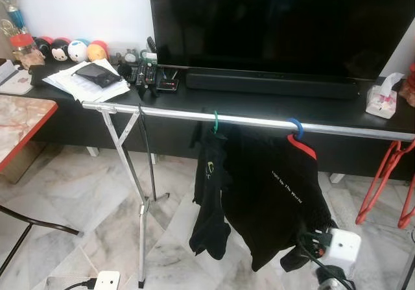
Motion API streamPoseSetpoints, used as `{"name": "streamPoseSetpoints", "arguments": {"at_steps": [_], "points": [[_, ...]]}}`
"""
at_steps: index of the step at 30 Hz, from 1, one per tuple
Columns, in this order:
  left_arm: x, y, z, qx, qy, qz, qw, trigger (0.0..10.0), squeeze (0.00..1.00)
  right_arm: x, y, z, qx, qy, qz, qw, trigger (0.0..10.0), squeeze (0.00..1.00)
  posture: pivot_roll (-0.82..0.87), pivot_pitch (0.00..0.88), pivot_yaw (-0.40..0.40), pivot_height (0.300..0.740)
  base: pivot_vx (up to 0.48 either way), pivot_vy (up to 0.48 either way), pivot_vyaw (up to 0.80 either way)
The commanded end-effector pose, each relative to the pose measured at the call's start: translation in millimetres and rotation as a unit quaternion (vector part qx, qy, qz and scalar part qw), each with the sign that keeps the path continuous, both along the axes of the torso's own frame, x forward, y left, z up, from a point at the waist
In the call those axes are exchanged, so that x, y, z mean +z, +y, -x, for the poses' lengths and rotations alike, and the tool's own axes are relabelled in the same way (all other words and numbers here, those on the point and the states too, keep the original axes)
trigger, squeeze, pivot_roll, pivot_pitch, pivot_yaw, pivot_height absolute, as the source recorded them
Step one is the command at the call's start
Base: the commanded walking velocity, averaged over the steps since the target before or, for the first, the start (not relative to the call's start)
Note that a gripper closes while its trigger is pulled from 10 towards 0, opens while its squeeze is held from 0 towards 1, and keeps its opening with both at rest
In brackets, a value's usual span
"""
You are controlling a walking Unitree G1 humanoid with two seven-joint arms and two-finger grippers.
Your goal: Hang hanger
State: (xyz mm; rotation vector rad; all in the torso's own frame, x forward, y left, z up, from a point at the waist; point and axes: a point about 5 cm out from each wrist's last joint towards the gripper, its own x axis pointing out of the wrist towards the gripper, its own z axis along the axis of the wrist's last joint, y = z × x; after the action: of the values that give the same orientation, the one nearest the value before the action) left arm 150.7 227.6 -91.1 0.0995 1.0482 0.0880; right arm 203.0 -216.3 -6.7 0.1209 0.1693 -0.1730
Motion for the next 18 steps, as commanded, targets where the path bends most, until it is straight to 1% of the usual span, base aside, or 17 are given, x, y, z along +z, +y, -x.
{"name": "streamPoseSetpoints", "arguments": {"at_steps": [1, 3, 4, 6, 8, 10, 11, 15, 17, 18], "points": [[-0.7, 0.7, 1.6, -0.007, 0.009, -0.005, 1.000, 10.0, 0.00, 9.1, -4.7, -7.4, -0.006, -0.012, 0.003, 1.000, 10.0, 0.00, -0.12, 0.000, -0.027, 0.740, 0.000, 0.000, 0.00], [0.3, 4.0, 0.8, -0.006, 0.009, -0.008, 1.000, 10.0, 0.00, 14.9, -8.4, -26.3, 0.000, 0.005, -0.001, 1.000, 10.0, 0.00, -0.12, 0.000, -0.004, 0.740, 0.000, 0.000, 0.00], [1.2, 8.1, 1.1, -0.007, 0.010, -0.012, 1.000, 10.0, 0.00, 22.1, -6.6, -42.1, 0.021, -0.003, 0.006, 1.000, 10.0, 0.00, -0.13, 0.000, 0.011, 0.740, 0.000, 0.000, 0.00], [1.9, 11.4, 1.6, -0.009, 0.012, -0.015, 1.000, 10.0, 0.00, 28.0, -4.9, -54.0, 0.037, -0.007, 0.013, 0.999, 10.0, 0.00, -0.13, 0.000, 0.014, 0.740, 0.000, 0.000, 0.00], [3.0, 16.6, 2.5, -0.009, 0.012, -0.019, 1.000, 10.0, 0.00, 39.8, -5.0, -68.2, 0.041, -0.026, 0.014, 0.999, 10.0, 0.00, -0.13, 0.000, 0.013, 0.740, 0.000, 0.000, 0.00], [3.6, 19.0, 2.6, -0.006, 0.011, -0.020, 1.000, 10.0, 0.00, 44.2, -4.2, -73.3, 0.042, -0.032, 0.011, 0.999, 10.0, 0.00, -0.12, 0.000, 0.010, 0.740, 0.000, 0.000, 0.00], [4.8, 23.5, 3.0, -0.002, 0.010, -0.021, 1.000, 10.0, 0.00, 50.7, 0.1, -82.1, 0.054, -0.035, 0.015, 0.998, 10.0, 0.00, -0.11, 0.000, 0.008, 0.740, 0.000, 0.000, 0.00], [5.3, 27.3, 5.1, 0.000, 0.011, -0.021, 1.000, 10.0, 0.00, 56.1, 9.3, -89.5, 0.085, -0.033, 0.019, 0.996, 10.0, 0.00, -0.11, 0.000, 0.011, 0.740, 0.000, 0.000, 0.00], [4.8, 27.7, 6.6, -0.001, 0.013, -0.021, 1.000, 10.0, 0.00, 54.6, 9.0, -90.7, 0.087, -0.020, 0.023, 0.996, 10.0, 0.00, -0.11, 0.000, 0.013, 0.740, 0.000, 0.000, 0.00], [3.9, 26.7, 8.5, -0.003, 0.015, -0.020, 1.000, 10.0, 0.00, 50.5, 5.5, -91.4, 0.077, 0.004, 0.030, 0.997, 10.0, 0.00, -0.11, 0.000, 0.014, 0.740, 0.000, 0.000, 0.00]]}}
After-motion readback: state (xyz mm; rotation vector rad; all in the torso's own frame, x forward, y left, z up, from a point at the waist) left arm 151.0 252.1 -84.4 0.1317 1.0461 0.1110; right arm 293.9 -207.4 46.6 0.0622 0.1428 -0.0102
